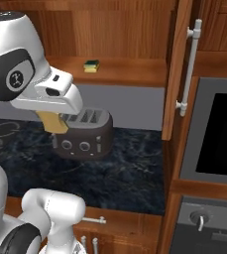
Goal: Pick up the sponge and sponge from the sink, and place them back in the cabinet, and close the cabinet doors.
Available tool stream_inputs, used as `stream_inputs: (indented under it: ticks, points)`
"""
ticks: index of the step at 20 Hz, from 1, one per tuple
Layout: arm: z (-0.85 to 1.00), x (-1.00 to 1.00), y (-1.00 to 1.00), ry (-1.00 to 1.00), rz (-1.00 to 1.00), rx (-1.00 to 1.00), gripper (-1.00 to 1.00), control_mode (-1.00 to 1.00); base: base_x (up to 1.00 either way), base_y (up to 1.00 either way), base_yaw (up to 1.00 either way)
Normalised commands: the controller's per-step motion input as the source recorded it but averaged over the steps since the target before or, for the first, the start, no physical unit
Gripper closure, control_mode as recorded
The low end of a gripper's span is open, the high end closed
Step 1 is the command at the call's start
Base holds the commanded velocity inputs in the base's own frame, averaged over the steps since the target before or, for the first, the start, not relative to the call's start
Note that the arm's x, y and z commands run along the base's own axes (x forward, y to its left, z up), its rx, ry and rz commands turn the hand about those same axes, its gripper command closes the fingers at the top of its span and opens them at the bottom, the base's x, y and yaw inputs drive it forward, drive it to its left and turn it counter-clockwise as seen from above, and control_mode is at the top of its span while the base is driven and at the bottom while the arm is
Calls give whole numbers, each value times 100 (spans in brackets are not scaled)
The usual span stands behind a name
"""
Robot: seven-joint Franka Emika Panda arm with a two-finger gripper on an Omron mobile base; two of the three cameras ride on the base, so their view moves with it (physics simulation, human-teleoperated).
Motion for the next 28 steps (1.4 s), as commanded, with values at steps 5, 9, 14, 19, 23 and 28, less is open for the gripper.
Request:
stream_inputs:
  ticks: [5,9,14,19,23,28]
  points:
    - [0,0,0,0,0,0,100,100,16,-41,0]
    - [0,0,0,0,0,0,100,100,23,-40,0]
    - [0,0,0,0,0,0,100,100,23,-33,0]
    - [0,0,0,0,0,0,100,100,19,-20,0]
    - [0,0,0,0,0,0,100,100,42,-12,0]
    - [0,0,0,0,0,0,100,100,52,-10,0]
